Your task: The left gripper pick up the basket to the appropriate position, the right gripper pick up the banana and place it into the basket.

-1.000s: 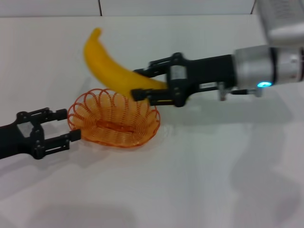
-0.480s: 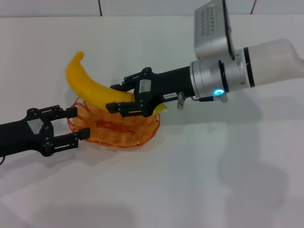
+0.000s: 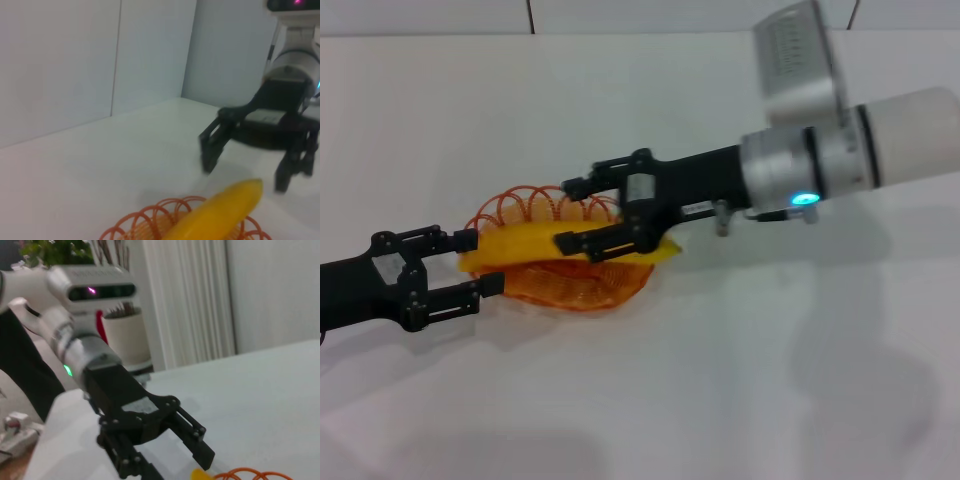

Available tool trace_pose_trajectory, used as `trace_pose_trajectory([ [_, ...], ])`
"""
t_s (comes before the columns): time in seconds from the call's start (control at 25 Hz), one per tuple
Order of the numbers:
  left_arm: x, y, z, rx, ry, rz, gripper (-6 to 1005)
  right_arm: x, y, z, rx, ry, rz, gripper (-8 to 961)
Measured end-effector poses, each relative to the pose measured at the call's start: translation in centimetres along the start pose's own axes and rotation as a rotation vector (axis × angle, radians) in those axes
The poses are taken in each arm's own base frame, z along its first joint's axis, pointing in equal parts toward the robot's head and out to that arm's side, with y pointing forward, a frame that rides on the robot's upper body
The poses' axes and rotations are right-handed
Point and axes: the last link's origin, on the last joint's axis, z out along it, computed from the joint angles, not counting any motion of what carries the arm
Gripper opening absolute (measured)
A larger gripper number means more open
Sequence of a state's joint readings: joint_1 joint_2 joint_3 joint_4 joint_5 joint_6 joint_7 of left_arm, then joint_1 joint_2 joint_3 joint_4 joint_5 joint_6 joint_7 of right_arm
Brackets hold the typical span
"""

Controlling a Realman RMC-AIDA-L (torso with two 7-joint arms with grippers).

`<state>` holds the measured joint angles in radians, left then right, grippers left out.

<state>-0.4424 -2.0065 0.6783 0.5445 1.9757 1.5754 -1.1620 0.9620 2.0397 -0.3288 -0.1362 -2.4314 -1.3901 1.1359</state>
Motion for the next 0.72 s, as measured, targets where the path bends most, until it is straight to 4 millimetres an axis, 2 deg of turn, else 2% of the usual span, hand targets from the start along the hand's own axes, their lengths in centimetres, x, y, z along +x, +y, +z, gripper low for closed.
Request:
trace_pose_trajectory([
  [0.16,0.0,0.0,0.0,-0.001,-0.002,0.001,713,1.3,0.0,-4.6,0.036,-0.044,0.027,724],
  [0.24,0.0,-0.1,-0.1,-0.001,-0.002,0.002,713,2.7,0.3,-7.0,0.089,-0.065,0.047,733],
  [0.4,-0.2,0.0,-0.4,0.006,-0.005,0.002,713,6.2,1.3,-10.5,0.201,-0.052,0.089,729],
  [0.56,-0.6,0.0,-1.0,0.019,-0.015,0.022,713,8.4,2.6,-11.8,0.234,-0.048,0.084,729],
  [0.72,-1.1,0.1,-1.4,0.026,-0.020,0.024,713,8.9,3.8,-11.2,0.195,-0.074,-0.005,729],
])
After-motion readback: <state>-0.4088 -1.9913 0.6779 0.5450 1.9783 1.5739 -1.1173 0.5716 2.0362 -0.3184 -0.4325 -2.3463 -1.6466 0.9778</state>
